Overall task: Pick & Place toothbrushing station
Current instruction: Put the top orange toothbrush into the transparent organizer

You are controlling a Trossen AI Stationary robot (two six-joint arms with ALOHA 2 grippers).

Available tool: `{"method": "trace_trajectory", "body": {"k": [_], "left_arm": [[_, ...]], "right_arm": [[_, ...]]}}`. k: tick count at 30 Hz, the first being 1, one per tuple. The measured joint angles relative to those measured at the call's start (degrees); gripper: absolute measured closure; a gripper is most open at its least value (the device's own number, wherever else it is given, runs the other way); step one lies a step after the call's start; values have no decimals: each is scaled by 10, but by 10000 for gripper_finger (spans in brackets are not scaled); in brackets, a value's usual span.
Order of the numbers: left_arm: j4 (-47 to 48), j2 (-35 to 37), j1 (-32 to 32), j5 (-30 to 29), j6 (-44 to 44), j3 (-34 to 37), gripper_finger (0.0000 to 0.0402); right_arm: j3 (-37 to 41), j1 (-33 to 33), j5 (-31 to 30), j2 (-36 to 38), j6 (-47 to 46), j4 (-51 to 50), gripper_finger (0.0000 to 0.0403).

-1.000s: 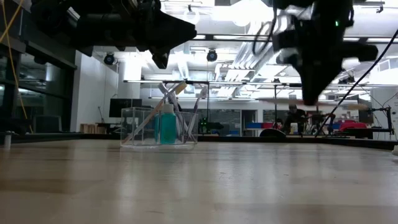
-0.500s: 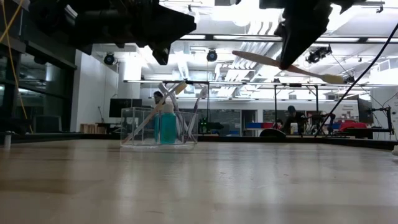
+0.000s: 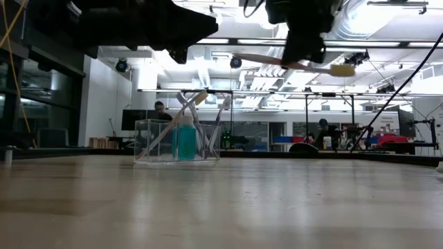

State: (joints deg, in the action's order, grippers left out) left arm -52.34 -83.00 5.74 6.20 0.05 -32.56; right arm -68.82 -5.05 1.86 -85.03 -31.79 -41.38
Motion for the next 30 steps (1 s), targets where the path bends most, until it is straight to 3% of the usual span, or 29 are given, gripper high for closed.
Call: {"method": "trace_trajectory", "body": {"k": [11,17,22,30], "left_arm": [[9,0,129,-353,311,-8,342],[10,0,173,-501,456,-27,342],[34,-2,193,-533,544,-55,342],[124,-23,195,-513,564,-107,342]], "right_arm": [[0,74,110,0,-92,94,399],[0,93,137,0,-151,163,399],[0,101,136,0,-191,184,399],[0,105,136,0,-222,231,399]]}}
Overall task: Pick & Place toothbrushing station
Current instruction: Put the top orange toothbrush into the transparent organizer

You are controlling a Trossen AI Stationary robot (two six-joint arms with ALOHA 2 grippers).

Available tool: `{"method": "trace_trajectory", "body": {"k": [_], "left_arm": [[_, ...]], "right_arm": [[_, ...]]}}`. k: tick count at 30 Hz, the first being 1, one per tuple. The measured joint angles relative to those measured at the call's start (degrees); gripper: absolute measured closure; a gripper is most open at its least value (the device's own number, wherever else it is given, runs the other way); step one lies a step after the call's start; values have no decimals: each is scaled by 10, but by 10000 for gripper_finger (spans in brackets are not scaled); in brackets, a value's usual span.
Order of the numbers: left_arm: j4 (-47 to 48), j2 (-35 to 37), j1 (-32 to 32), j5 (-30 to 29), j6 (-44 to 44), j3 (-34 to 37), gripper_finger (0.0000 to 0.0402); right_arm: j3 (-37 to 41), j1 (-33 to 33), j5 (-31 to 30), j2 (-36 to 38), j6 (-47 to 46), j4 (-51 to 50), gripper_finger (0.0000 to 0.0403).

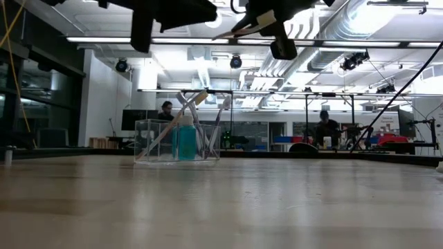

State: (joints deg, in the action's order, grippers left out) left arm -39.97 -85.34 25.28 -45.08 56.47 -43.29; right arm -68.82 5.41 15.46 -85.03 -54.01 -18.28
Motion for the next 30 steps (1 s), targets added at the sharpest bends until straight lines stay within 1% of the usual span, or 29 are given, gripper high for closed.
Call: {"method": "trace_trajectory", "body": {"k": [4,6,9,12,16,22,26,30], "left_arm": [[-7,-41,-2,-11,54,-22,342],[-21,-68,-4,-40,87,-40,342],[-79,-105,-5,-110,159,-62,342],[-128,-132,-5,-138,221,-77,342],[-141,-148,-4,-133,258,-84,342],[-143,-149,0,-122,263,-87,342],[-157,-149,0,-119,282,-89,342],[-160,-149,-4,-104,282,-89,342]], "right_arm": [[0,0,1,0,-15,17,399],[0,0,2,0,-19,23,399],[0,0,6,0,-27,28,399],[0,0,6,0,-28,29,399],[0,0,8,0,-28,33,399],[0,0,10,0,-28,40,399],[0,0,10,0,-28,44,399],[0,0,10,0,-31,45,399]]}}
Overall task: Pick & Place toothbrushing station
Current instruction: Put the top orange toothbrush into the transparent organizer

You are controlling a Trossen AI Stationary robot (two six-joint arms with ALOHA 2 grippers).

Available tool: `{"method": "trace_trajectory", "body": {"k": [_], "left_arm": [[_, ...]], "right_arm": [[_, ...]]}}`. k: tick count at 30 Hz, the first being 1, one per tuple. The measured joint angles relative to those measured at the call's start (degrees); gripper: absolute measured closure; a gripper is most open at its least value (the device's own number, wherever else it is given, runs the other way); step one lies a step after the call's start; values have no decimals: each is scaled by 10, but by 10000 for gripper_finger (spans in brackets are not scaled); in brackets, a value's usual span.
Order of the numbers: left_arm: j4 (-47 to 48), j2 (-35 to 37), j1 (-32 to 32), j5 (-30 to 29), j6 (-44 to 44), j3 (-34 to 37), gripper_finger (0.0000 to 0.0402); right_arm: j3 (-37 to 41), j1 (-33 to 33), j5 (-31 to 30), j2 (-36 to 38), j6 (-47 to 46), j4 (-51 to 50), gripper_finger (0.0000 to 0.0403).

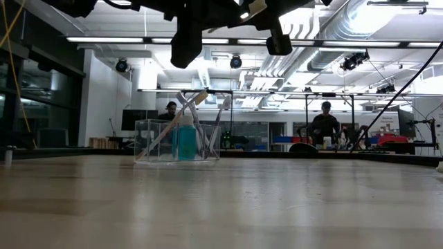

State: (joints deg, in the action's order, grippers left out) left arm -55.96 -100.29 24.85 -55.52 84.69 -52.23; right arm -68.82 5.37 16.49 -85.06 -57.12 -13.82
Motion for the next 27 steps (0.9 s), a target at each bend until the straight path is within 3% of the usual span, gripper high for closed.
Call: {"method": "trace_trajectory", "body": {"k": [27], "left_arm": [[-33,0,-7,19,91,0,342]], "right_arm": [[0,-5,17,0,-29,23,399]]}}
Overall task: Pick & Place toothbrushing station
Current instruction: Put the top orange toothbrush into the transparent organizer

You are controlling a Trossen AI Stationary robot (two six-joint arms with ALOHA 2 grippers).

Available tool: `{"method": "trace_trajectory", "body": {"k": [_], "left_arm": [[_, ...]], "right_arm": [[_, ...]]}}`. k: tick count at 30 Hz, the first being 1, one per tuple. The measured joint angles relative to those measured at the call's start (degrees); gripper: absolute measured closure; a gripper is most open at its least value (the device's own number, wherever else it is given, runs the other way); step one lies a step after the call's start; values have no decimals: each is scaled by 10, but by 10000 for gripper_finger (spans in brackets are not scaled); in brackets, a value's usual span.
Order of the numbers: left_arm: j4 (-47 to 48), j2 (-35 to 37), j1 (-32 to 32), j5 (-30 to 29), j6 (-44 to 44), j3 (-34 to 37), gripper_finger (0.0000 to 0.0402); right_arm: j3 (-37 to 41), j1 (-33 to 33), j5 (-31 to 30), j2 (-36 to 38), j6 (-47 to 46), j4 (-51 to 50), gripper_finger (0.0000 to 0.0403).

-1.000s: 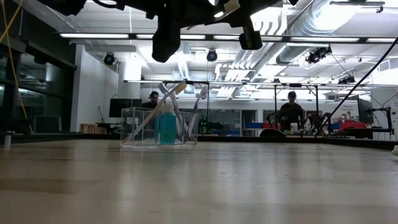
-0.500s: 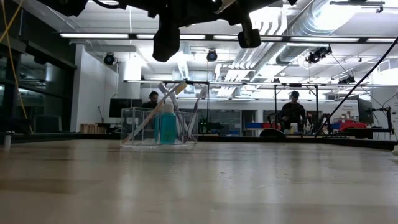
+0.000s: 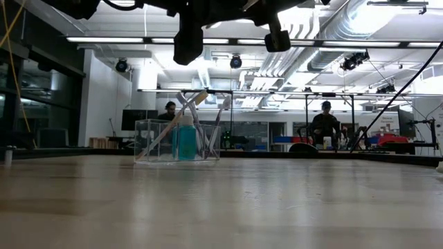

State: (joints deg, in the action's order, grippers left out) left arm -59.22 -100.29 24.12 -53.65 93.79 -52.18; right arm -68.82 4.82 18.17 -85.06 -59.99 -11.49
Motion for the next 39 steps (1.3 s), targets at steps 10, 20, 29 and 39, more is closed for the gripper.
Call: {"method": "trace_trajectory", "body": {"k": [10,20,29,39], "left_arm": [[-4,0,-3,33,24,0,342],[-7,0,-20,58,24,0,343],[-8,0,-15,54,26,0,392],[-8,0,-13,54,18,0,396]], "right_arm": [[0,-2,0,0,-4,3,399],[0,-8,-3,0,-12,10,399],[0,-8,-4,-1,-11,9,399],[0,-8,0,-1,-9,9,363]]}}
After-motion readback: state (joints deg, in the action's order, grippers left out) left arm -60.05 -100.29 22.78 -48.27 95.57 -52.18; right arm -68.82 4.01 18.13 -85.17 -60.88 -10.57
